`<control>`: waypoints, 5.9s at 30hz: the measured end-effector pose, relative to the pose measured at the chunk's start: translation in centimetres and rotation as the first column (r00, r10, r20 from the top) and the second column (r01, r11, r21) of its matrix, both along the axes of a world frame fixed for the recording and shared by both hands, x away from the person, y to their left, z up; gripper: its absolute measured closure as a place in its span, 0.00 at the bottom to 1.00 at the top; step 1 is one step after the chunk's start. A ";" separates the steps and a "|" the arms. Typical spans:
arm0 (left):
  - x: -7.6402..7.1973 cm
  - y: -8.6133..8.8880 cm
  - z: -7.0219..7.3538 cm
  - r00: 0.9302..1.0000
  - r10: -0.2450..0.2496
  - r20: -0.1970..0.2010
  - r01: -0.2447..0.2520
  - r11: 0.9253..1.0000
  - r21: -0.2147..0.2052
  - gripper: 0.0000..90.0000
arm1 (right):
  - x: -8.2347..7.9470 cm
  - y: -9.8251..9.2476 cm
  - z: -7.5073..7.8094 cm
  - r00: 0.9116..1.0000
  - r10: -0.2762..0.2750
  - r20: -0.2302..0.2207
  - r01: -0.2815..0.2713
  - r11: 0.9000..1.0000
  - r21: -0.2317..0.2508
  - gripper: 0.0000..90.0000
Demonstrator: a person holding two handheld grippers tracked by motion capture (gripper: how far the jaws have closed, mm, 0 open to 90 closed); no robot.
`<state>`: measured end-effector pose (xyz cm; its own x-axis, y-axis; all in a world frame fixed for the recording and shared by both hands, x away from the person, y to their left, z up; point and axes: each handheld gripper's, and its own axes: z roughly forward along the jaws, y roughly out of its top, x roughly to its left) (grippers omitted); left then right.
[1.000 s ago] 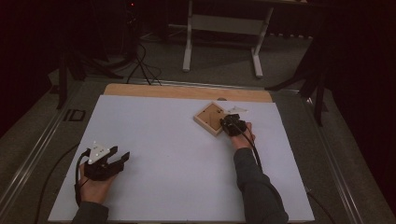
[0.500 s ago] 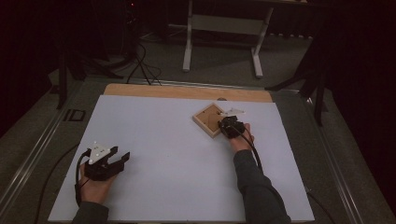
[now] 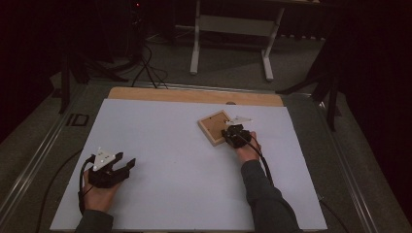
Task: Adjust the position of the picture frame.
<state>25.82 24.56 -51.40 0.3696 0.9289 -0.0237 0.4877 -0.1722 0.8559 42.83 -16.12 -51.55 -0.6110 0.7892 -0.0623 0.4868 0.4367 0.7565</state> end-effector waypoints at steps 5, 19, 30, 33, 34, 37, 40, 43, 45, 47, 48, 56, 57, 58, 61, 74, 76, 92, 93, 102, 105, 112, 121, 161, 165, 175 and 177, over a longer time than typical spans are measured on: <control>0.0 -0.1 0.0 1.000 -0.004 -0.002 0.004 1.000 0.005 0.51 | -0.7 1.0 0.0 0.999 0.040 -0.006 -0.040 0.999 -0.001 1.00; 0.0 0.0 0.0 1.000 -0.003 0.004 0.003 1.000 0.001 0.51 | -1.3 2.3 0.2 0.994 0.105 0.006 -0.105 0.995 0.003 1.00; 0.0 0.0 0.1 1.000 -0.004 0.004 0.004 1.000 0.002 0.51 | 0.0 0.1 0.3 1.000 0.005 -0.004 -0.005 1.000 -0.008 1.00; 0.0 0.0 0.0 1.000 -0.003 0.004 0.003 1.000 0.001 0.51 | -0.1 0.3 0.1 1.000 0.020 -0.004 -0.020 1.000 -0.019 1.00; 0.0 0.0 0.0 1.000 -0.004 0.004 0.004 1.000 0.001 0.51 | -0.3 0.5 0.1 1.000 0.031 -0.005 -0.031 0.999 -0.011 1.00; 0.0 0.0 0.0 1.000 -0.005 0.004 0.005 1.000 0.002 0.51 | -0.7 0.9 0.1 0.999 0.053 0.000 -0.053 0.998 -0.015 1.00; 0.0 0.0 0.0 1.000 -0.006 0.003 0.006 1.000 0.003 0.51 | -1.1 1.2 0.1 0.998 0.063 0.000 -0.063 0.998 -0.021 1.00; 0.0 -0.1 0.0 1.000 -0.006 0.003 0.006 1.000 0.005 0.51 | -1.2 1.1 0.1 0.998 0.068 -0.001 -0.068 0.998 -0.014 1.00; 0.0 -0.1 0.0 1.000 -0.007 0.002 0.007 1.000 0.005 0.51 | -1.5 1.1 0.0 0.997 0.072 -0.003 -0.072 0.997 -0.002 1.00; 0.0 -0.1 0.0 1.000 -0.008 0.001 0.008 1.000 0.006 0.51 | -1.7 1.2 0.0 0.997 0.076 -0.005 -0.076 0.997 0.001 1.00; 0.0 -0.2 0.0 1.000 -0.007 0.001 0.007 1.000 0.006 0.51 | -1.7 1.2 0.0 0.997 0.079 -0.005 -0.079 0.997 0.001 1.00; 0.0 -0.3 -0.1 1.000 -0.012 -0.001 0.012 1.000 0.010 0.51 | -2.8 2.0 0.0 0.994 0.109 -0.010 -0.109 0.994 0.006 1.00; 0.0 -0.3 0.0 1.000 -0.013 -0.002 0.013 1.000 0.012 0.51 | -3.0 2.2 0.0 0.994 0.112 -0.011 -0.112 0.994 0.007 1.00; 0.0 -0.3 -0.1 1.000 -0.013 -0.002 0.013 1.000 0.011 0.51 | -3.1 2.3 0.0 0.993 0.116 -0.011 -0.116 0.993 0.008 1.00; 0.0 -0.3 -0.1 1.000 -0.014 -0.004 0.014 1.000 0.013 0.51 | -3.5 2.7 0.0 0.992 0.123 -0.015 -0.123 0.992 0.013 1.00; 0.1 -0.6 -0.3 1.000 -0.020 -0.011 0.020 1.000 0.014 0.50 | -4.9 3.2 -0.3 0.985 0.170 -0.016 -0.169 0.985 0.044 1.00; 0.2 -0.7 -0.3 1.000 -0.024 -0.012 0.024 1.000 0.015 0.50 | -5.1 3.4 -0.2 0.983 0.183 -0.011 -0.183 0.983 0.032 1.00; 0.1 -2.5 -0.3 0.997 -0.080 -0.015 0.080 0.997 0.008 0.50 | -6.8 4.5 -0.2 0.971 0.238 -0.003 -0.238 0.971 0.013 1.00; 0.1 -2.7 -0.3 0.996 -0.087 -0.014 0.087 0.996 0.010 0.51 | -6.9 4.6 -0.2 0.970 0.242 0.000 -0.242 0.970 0.009 1.00; 0.4 -4.6 -0.5 0.990 -0.137 -0.026 0.138 0.990 0.029 0.51 | -7.3 5.0 -0.2 0.966 0.257 0.003 -0.257 0.966 0.011 1.00; 0.8 -5.4 -0.6 0.986 -0.161 -0.042 0.161 0.987 0.007 0.51 | -7.5 5.2 -0.2 0.963 0.270 0.006 -0.270 0.963 0.006 1.00; 1.7 -7.5 -0.8 0.980 -0.192 -0.048 0.192 0.981 -0.019 0.51 | -7.1 4.9 0.0 0.966 0.258 -0.007 -0.258 0.966 0.006 0.92; 2.7 -9.5 -1.1 0.975 -0.215 -0.054 0.215 0.977 -0.003 0.52 | -6.4 2.6 0.7 0.992 0.123 -0.005 -0.122 0.991 0.052 0.75; 4.3 -12.9 -2.3 0.932 -0.324 -0.163 0.336 0.940 0.051 0.61 | -7.1 2.4 -0.2 0.987 0.126 -0.094 -0.115 0.987 0.113 0.80; 4.0 -12.6 -2.3 0.929 -0.330 -0.168 0.343 0.938 0.050 0.61 | -7.5 2.6 -0.2 0.987 0.128 -0.093 -0.118 0.987 0.110 0.80; 3.8 -12.6 -2.3 0.927 -0.334 -0.170 0.348 0.936 0.055 0.62 | -8.2 2.6 -0.3 0.988 0.126 -0.084 -0.116 0.986 0.119 0.79; 3.9 -12.5 -2.3 0.926 -0.337 -0.169 0.350 0.935 0.055 0.62 | -8.2 2.5 -0.3 0.988 0.128 -0.081 -0.119 0.986 0.115 0.79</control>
